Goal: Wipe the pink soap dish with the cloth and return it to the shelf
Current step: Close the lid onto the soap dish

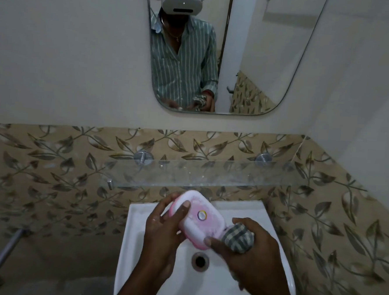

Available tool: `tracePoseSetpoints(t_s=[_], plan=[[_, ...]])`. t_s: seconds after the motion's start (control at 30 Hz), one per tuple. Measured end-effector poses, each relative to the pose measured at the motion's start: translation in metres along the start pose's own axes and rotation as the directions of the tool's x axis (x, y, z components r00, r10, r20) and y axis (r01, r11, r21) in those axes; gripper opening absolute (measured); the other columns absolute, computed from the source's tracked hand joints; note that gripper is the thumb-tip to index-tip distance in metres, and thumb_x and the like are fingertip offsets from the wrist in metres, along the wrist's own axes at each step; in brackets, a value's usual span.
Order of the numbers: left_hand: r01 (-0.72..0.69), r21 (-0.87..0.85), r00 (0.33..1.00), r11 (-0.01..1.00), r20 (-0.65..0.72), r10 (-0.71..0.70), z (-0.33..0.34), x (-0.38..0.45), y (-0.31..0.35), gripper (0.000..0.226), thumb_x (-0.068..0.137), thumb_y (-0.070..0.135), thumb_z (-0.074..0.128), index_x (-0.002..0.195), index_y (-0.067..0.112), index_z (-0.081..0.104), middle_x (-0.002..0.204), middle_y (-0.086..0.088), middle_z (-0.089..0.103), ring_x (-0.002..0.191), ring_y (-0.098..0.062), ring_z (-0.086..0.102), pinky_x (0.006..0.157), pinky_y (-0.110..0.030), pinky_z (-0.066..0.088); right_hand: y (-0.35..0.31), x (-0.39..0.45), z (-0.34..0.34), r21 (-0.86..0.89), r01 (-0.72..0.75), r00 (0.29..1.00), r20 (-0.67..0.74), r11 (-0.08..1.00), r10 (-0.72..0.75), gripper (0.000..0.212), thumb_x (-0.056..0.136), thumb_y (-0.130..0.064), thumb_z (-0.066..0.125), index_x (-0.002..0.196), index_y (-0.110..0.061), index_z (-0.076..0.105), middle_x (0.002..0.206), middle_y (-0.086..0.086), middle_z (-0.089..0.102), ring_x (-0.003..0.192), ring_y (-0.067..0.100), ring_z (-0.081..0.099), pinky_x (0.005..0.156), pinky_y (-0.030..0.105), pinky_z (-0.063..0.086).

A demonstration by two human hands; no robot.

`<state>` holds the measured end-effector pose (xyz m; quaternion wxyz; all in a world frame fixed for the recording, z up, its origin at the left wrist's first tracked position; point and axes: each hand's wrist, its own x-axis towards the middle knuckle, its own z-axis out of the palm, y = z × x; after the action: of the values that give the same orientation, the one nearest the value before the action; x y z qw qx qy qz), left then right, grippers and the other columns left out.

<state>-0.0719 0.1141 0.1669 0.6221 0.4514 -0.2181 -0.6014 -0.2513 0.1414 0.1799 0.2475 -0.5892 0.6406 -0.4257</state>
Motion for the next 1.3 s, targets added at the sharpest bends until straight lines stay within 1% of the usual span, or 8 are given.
tracePoseSetpoints(t_s=[0.13, 0.37, 0.6, 0.73, 0.93, 1.03, 1.17, 1.3], plan=[[-0.054, -0.112, 0.999, 0.992, 0.004, 0.054, 0.034, 0.019, 0.004, 0.039, 0.091, 0.011, 0.071, 0.129, 0.017, 0.068, 0.126, -0.014, 0.073, 0.112, -0.036, 0.072, 0.075, -0.043, 0.065, 0.010, 0.042, -0.001, 0.271, -0.197, 0.977, -0.023, 0.942, 0.211, 0.055, 0.051, -0.066, 0.085, 0.067, -0.018, 0.065, 0.057, 0.001, 0.069, 0.055, 0.019, 0.067, 0.057, 0.041, 0.059], [-0.213, 0.106, 0.975, 0.971, -0.036, 0.218, 0.074, 0.065, 0.023, 0.025, 0.086, 0.008, 0.079, 0.111, 0.012, 0.079, 0.105, -0.012, 0.080, 0.097, -0.028, 0.076, 0.086, -0.048, 0.062, -0.007, 0.140, -0.009, 0.441, -0.175, 0.969, -0.082, 0.880, 0.234, 0.035, 0.045, -0.034, 0.089, 0.072, -0.019, 0.074, 0.068, 0.001, 0.075, 0.058, 0.016, 0.068, 0.052, 0.026, 0.052], [-0.285, 0.671, 0.936, 0.684, 0.043, 0.348, 0.080, 0.121, 0.035, 0.023, 0.088, 0.020, 0.077, 0.107, 0.008, 0.081, 0.097, -0.008, 0.082, 0.089, -0.021, 0.076, 0.079, -0.035, 0.060, -0.002, 0.209, 0.006, 0.330, -0.249, 0.969, 0.084, 0.911, 0.234, 0.025, 0.047, -0.019, 0.085, 0.070, -0.025, 0.074, 0.066, 0.007, 0.072, 0.048, 0.018, 0.061, 0.051, 0.031, 0.050], [-0.283, 0.776, 0.929, 0.564, 0.076, 0.363, 0.080, 0.133, 0.032, 0.023, 0.093, 0.021, 0.071, 0.107, 0.005, 0.080, 0.099, -0.013, 0.082, 0.091, -0.025, 0.076, 0.084, -0.043, 0.061, 0.003, 0.228, 0.018, 0.210, -0.242, 0.970, 0.069, 0.947, 0.232, 0.048, 0.041, -0.028, 0.082, 0.086, -0.015, 0.073, 0.078, 0.000, 0.076, 0.071, 0.020, 0.072, 0.063, 0.037, 0.060], [-0.324, 0.833, 0.894, 0.449, 0.114, 0.433, 0.078, 0.138, 0.028, 0.027, 0.093, 0.020, 0.070, 0.113, 0.005, 0.079, 0.103, -0.014, 0.081, 0.091, -0.021, 0.076, 0.075, -0.024, 0.055, 0.003, 0.241, 0.024, 0.124, -0.181, 0.983, 0.060, 0.976, 0.175, 0.068, 0.044, -0.024, 0.084, 0.108, -0.013, 0.064, 0.094, 0.000, 0.073, 0.086, 0.019, 0.070, 0.078, 0.039, 0.060], [-0.329, 0.837, 0.892, 0.437, 0.123, 0.435, 0.079, 0.134, 0.028, 0.028, 0.093, 0.021, 0.070, 0.114, 0.004, 0.078, 0.106, -0.017, 0.080, 0.099, -0.028, 0.075, 0.085, -0.033, 0.059, 0.007, 0.241, 0.024, 0.147, -0.178, 0.982, 0.084, 0.973, 0.167, 0.077, 0.054, -0.022, 0.087, 0.123, -0.007, 0.058, 0.106, 0.005, 0.072, 0.097, 0.022, 0.068, 0.087, 0.039, 0.057], [-0.114, 0.925, 0.899, 0.361, -0.059, 0.433, 0.077, 0.126, 0.034, 0.054, 0.091, 0.049, 0.068, 0.124, 0.007, 0.072, 0.128, -0.020, 0.069, 0.123, -0.039, 0.060, 0.104, -0.048, 0.050, 0.008, 0.226, 0.012, 0.101, -0.098, 0.995, 0.043, 0.990, 0.094, 0.038, 0.069, -0.030, 0.084, 0.099, -0.010, 0.072, 0.084, -0.001, 0.075, 0.088, 0.019, 0.071, 0.068, 0.021, 0.053], [-0.306, 0.767, 0.885, 0.564, 0.011, 0.465, 0.076, 0.094, 0.047, 0.035, 0.090, 0.045, 0.072, 0.110, 0.017, 0.080, 0.109, -0.001, 0.079, 0.110, -0.019, 0.070, 0.093, -0.036, 0.057, -0.009, 0.196, -0.011, -0.023, 0.084, 0.995, 0.059, 0.996, -0.082, 0.014, 0.074, -0.025, 0.082, 0.071, -0.016, 0.071, 0.065, -0.011, 0.070, 0.069, 0.005, 0.067, 0.064, 0.026, 0.052]])
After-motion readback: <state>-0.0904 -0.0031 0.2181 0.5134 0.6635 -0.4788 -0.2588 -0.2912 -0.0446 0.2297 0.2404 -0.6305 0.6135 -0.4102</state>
